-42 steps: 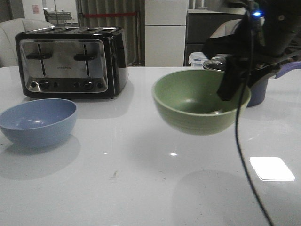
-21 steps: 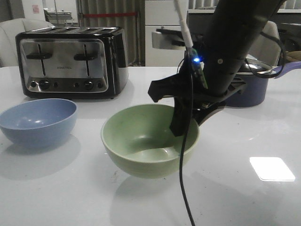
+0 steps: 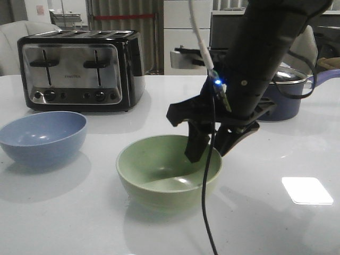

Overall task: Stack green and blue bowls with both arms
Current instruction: 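Open the right gripper and lift it away from the green bowl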

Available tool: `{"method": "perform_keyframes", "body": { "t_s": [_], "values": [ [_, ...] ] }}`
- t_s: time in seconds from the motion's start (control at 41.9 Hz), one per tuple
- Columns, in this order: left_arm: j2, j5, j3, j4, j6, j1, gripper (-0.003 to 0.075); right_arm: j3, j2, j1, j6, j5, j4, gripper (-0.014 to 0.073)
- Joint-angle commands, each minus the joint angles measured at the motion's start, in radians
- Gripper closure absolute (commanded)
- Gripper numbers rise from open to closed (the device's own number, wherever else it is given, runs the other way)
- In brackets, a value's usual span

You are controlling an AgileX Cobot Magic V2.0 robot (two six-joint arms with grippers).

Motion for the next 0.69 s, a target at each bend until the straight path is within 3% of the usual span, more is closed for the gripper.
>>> {"method": "perform_keyframes", "body": {
  "t_s": [0.0,0.286,0.668],
  "values": [
    [-0.001,-0.073,-0.031,-0.008,-0.007,-0.010,0.0159,-0.028,-0.139,0.001,-0.012,-0.008,-0.009,0.0178],
    [-0.001,-0.075,-0.031,-0.008,-0.007,-0.010,0.0159,0.008,-0.447,0.095,-0.162,0.081,-0.015,0.0178],
    [-0.001,-0.072,-0.031,-0.008,-0.007,-0.010,0.0159,0.277,-0.890,0.132,-0.165,0.168,-0.015,0.0178]
  ]
}}
